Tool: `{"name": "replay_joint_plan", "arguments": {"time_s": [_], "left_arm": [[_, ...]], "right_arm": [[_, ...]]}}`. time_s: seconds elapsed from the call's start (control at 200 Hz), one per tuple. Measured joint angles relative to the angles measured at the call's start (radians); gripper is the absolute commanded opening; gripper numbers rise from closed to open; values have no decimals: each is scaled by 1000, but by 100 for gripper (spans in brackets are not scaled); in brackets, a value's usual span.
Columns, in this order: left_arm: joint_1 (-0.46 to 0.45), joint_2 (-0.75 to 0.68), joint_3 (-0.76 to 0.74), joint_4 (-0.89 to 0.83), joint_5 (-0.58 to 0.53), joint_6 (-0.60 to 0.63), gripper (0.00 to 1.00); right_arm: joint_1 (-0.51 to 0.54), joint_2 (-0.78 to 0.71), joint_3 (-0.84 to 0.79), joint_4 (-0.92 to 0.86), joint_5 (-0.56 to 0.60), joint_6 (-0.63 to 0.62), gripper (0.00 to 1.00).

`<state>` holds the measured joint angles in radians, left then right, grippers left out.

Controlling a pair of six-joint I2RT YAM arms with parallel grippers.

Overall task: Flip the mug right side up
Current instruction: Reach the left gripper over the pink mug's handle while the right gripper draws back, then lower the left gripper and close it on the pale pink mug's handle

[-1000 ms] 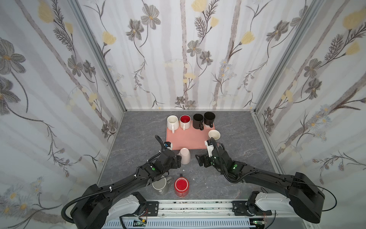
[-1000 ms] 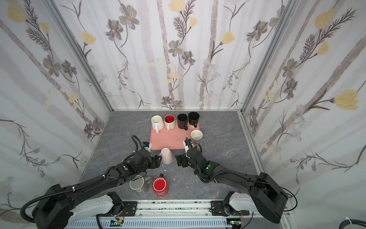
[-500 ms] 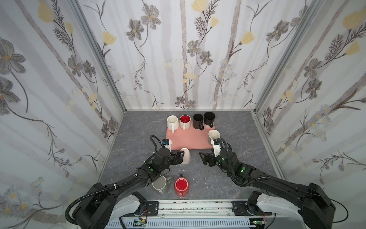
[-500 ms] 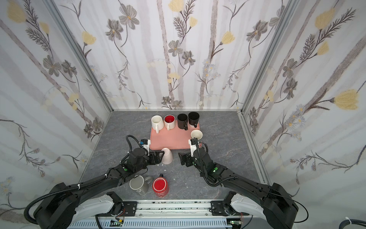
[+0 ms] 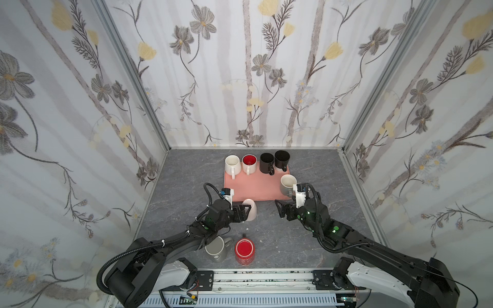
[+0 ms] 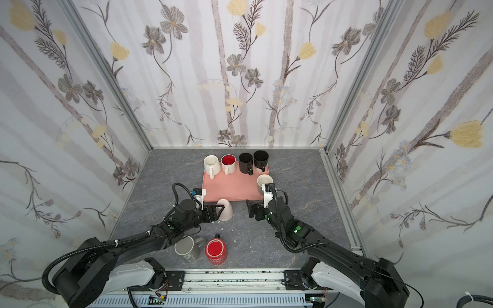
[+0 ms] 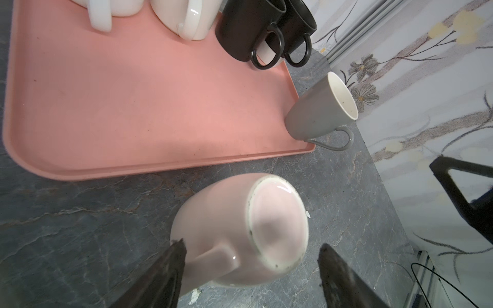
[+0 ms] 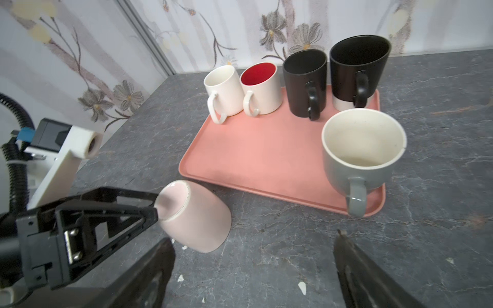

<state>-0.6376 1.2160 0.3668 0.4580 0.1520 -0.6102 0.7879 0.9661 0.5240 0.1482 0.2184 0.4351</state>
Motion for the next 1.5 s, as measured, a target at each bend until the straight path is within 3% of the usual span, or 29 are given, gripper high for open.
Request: {"name": "replay_joint_plan", "arguments": {"time_s": [0.115, 0.265, 0.4, 0.595, 0.684, 0.784, 0.859, 1.169, 1.499], "left_arm": [[0, -27, -23, 0, 25, -24, 72], [-5, -98, -51, 0, 74, -77, 60], [-26, -180, -25, -76, 95, -93, 62], [-55, -249, 89, -331, -51, -42, 54], [-58, -237, 83, -390, -103, -40, 54], [-59, -194, 60, -404, -137, -40, 36], [-59, -131, 82, -428, -182, -40, 30], [-58, -8, 151, -430, -325, -18, 28], [-63, 82, 167, -420, -297, 9, 26]], "right_arm": [[-10, -5, 7, -2, -3, -3, 94], [-24, -4, 8, -3, -3, -7, 95], [-31, 1, 8, -2, -6, -7, 95], [-40, 12, 7, 0, -23, -7, 95], [-41, 18, 5, 6, -30, -6, 95], [-43, 19, 5, 6, -31, -6, 95], [-44, 14, 5, 5, -36, -6, 95], [-47, -51, -6, 2, -36, -6, 95], [-51, -62, -9, -10, -33, -6, 95]]}}
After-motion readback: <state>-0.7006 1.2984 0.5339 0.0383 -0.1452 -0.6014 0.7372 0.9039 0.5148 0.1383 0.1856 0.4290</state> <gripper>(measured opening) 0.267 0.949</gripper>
